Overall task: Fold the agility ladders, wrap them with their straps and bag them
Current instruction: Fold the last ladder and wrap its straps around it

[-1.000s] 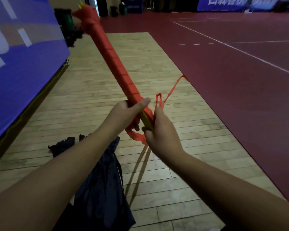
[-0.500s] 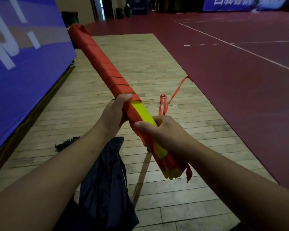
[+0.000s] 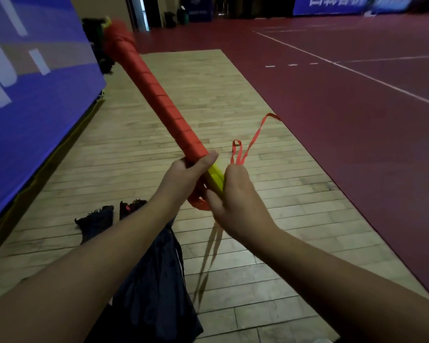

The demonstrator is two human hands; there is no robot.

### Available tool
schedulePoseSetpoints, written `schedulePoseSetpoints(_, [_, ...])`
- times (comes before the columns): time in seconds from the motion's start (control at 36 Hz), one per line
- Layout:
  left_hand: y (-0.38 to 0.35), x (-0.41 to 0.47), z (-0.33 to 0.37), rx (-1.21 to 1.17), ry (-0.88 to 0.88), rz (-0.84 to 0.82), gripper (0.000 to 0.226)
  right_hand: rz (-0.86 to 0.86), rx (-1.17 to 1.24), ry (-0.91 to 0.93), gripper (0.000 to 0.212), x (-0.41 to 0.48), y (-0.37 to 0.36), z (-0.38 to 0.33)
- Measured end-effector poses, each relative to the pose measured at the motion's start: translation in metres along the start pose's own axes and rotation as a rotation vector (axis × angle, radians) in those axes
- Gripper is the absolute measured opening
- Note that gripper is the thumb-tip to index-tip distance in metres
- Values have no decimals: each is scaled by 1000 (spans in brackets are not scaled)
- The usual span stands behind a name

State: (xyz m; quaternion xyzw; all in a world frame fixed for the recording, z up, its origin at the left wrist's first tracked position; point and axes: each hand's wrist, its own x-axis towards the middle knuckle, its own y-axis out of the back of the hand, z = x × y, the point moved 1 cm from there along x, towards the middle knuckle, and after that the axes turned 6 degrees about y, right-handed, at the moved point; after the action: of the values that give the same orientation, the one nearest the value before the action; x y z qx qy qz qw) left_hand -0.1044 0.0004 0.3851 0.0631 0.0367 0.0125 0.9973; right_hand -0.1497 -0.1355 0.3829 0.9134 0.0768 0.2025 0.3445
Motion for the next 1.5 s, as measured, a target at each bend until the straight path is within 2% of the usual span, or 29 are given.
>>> schedulePoseSetpoints(0.06, [7,2,-2,-78,-16,16,47,-58,59,16,30,-1,-2,-2])
schedulePoseSetpoints(0.14, [22,5,2,-114,-80,-102,35,-125,319,-164,37,7,6,-1])
schedulePoseSetpoints(0.22, [27,4,9,-187,-122,-230,24,-377,590,-331,46,10,20,-1])
schedulePoseSetpoints(0.28, [29,3,11,-216,-106,-256,24,-524,710,-339,41,8,23,-4])
schedulePoseSetpoints(0.31, [29,3,10,-223,-103,-268,26,-534,735,-320,36,6,23,-5])
schedulePoseSetpoints(0.36, [31,4,11,-248,-73,-286,29,-453,675,-284,33,8,23,-8])
schedulePoseSetpoints(0.42, [32,6,11,-252,5,-322,41,-331,567,-278,45,13,22,-11])
schedulePoseSetpoints(0.47, [32,5,8,-171,108,-342,79,-229,508,-294,53,18,22,-10])
schedulePoseSetpoints(0.5, [33,4,5,-107,151,-331,95,-185,469,-278,52,20,22,-7])
schedulePoseSetpoints(0.53, [33,3,3,-46,180,-323,99,-152,400,-246,48,20,22,-3])
schedulePoseSetpoints(0.64, [32,2,4,137,186,-240,82,-107,244,-163,31,18,25,11])
schedulePoseSetpoints(0.78, [14,-1,13,75,148,-177,83,-3,2,-98,21,13,11,11])
schedulePoseSetpoints(0.83, [5,-4,12,165,61,-94,72,13,14,-59,21,5,-1,7])
schedulePoseSetpoints(0.92, [8,0,5,123,26,41,42,-13,5,72,27,-2,-15,4])
schedulePoseSetpoints(0.97, [19,4,5,70,52,24,27,-31,87,11,32,5,-12,4])
schedulePoseSetpoints(1.03, [28,8,5,-5,46,-81,21,-88,240,-156,42,16,-1,6])
schedulePoseSetpoints(1.08, [34,9,7,-130,39,-212,19,-273,449,-310,51,23,11,11])
schedulePoseSetpoints(1.17, [41,9,5,-201,67,-335,29,-657,855,-397,49,20,18,13])
schedulePoseSetpoints(1.22, [44,10,3,-178,71,-355,41,-794,1083,-420,45,14,17,7])
schedulePoseSetpoints(1.25, [45,10,2,-179,70,-348,44,-803,1149,-418,37,13,14,3])
schedulePoseSetpoints(1.31, [45,10,5,-182,69,-323,43,-719,1174,-402,22,12,11,-6])
schedulePoseSetpoints(1.36, [46,12,7,-146,97,-289,51,-592,1115,-371,19,14,11,-13])
schedulePoseSetpoints(1.44, [48,10,7,149,151,-218,72,-402,768,-281,18,19,15,-10])
schedulePoseSetpoints(1.5, [45,8,8,329,156,-185,74,-301,478,-241,21,20,16,-3])
